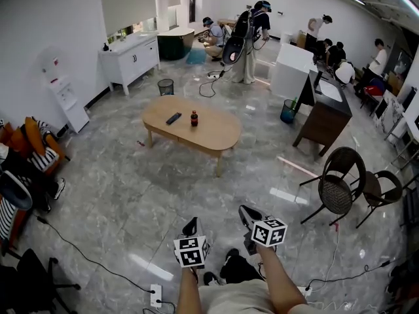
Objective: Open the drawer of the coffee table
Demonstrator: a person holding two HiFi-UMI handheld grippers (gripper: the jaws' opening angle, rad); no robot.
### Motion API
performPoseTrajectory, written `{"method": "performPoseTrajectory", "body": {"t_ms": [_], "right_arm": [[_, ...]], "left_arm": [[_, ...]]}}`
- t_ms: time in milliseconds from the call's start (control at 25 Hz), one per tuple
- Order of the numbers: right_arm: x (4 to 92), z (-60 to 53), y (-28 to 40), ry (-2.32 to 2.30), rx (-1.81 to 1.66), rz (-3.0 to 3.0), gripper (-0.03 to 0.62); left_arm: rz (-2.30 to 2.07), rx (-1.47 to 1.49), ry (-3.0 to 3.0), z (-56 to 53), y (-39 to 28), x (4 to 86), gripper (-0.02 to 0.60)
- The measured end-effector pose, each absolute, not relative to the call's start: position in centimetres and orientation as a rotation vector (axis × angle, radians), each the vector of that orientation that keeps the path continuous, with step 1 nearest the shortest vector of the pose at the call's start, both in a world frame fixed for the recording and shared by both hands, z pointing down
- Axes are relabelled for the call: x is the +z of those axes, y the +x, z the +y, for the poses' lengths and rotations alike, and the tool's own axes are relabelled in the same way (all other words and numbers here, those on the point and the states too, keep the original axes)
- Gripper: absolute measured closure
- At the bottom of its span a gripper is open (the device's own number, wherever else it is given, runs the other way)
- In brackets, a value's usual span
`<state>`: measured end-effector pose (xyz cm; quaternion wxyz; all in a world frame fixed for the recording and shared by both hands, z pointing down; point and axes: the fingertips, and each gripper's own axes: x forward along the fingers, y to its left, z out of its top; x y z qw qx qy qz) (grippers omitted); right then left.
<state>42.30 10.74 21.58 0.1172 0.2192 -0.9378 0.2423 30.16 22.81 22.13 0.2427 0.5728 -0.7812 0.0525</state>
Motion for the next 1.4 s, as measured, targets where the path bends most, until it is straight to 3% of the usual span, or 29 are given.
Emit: {"method": "performPoseTrajectory", "body": {"t_ms": [200,760,1400], "right_arm": [[22.3,10.5,39.6,0.631,0.776,-2.742,0.579],[22.6,8.6,23.4,0.407,0.658,-2.705,0.579],[23.1,-3.5,13.3,0.429,0.842,-2.692,0.579]], "left_arm": [[-2.132,0.166,1.558,23.3,28.2,23.0,0.571],[-2.188,0.126,1.406,22.5,15.4,24.1,0.571],[-2.173,0.285,1.381,16.5,2.3,24.2,0.571]]}}
